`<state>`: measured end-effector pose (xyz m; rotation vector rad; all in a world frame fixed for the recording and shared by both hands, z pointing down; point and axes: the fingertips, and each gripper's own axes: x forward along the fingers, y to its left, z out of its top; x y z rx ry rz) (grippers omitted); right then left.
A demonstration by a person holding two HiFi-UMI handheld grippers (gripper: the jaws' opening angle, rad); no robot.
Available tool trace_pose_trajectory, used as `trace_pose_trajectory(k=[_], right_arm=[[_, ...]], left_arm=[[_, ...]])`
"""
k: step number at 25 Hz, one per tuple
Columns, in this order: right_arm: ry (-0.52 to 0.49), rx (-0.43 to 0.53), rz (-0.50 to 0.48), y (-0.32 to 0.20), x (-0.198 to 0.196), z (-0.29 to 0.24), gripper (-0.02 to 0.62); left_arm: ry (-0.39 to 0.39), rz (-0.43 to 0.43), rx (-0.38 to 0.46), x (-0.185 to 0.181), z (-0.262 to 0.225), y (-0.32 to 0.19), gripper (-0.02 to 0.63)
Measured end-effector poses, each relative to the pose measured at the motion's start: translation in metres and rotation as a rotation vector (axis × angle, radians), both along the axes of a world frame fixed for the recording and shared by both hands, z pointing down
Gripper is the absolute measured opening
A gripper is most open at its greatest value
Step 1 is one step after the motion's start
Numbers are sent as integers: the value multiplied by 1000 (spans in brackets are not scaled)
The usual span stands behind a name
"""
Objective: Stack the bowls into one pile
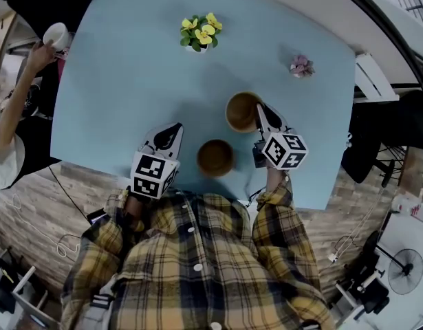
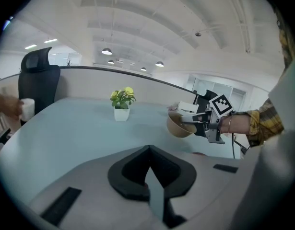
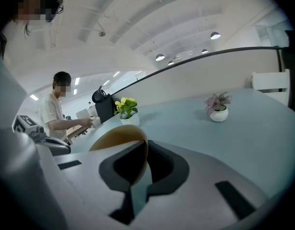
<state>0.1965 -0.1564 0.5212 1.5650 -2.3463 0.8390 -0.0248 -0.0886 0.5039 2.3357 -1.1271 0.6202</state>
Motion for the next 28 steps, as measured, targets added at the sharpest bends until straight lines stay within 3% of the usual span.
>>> trace_pose_trajectory(k=[7, 28], right_arm=[[-7, 40, -20, 32, -13, -24, 20], [-57, 8, 12, 125, -45, -14, 20]], left_arm=[[-1, 19, 17, 2, -7, 13, -9], [4, 113, 10, 24, -1, 32, -9]])
